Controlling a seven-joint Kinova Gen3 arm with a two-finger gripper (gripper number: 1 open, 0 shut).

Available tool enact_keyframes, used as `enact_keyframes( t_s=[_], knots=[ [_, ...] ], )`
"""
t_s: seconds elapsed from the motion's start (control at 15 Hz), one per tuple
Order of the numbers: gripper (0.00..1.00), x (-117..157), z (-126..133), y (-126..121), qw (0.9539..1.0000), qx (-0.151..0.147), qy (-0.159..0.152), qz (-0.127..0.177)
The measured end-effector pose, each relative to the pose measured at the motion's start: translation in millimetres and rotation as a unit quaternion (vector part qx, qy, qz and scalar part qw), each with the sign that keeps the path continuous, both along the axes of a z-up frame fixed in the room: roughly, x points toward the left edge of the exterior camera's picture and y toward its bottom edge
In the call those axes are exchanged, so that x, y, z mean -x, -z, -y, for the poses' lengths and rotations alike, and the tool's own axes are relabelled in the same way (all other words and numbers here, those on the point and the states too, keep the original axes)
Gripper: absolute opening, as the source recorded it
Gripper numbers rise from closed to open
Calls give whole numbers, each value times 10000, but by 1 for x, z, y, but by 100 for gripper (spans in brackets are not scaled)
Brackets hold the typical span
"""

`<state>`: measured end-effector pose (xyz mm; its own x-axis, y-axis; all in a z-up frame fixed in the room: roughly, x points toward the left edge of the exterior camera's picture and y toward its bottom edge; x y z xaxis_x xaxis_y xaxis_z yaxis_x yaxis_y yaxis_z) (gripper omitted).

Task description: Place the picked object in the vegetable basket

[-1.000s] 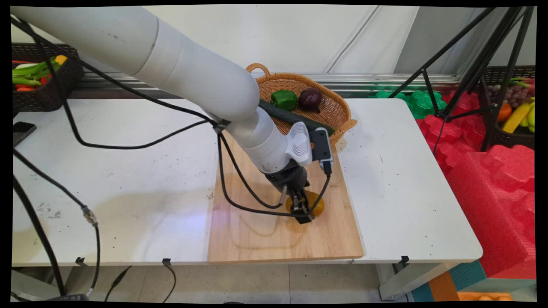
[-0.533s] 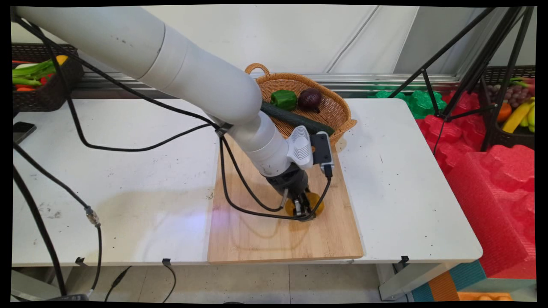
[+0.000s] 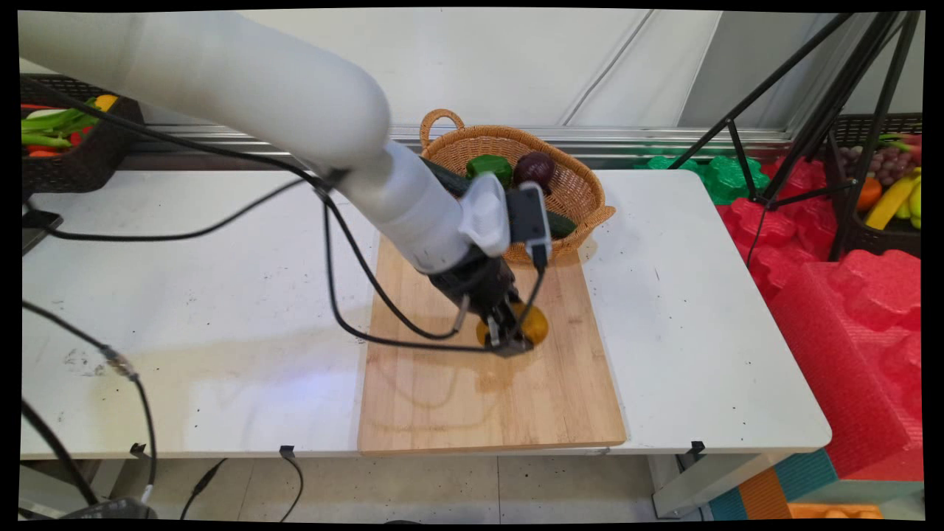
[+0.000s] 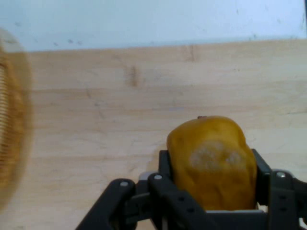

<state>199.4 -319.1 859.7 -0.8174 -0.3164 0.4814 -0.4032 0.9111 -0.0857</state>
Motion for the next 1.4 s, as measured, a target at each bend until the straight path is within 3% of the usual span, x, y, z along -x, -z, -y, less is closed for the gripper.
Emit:
enact_keyframes(
  t_s=[0.53,0.8,1.13,1.4],
  knots=[
    [0,-44,-11,-79,9981,409,-371,-279],
    [0,-74,-6,-118,9945,694,-710,-324],
    [0,-87,13,-144,9894,1062,-927,-351],
    [0,-85,50,-147,9837,1335,-1148,-355]
  ],
)
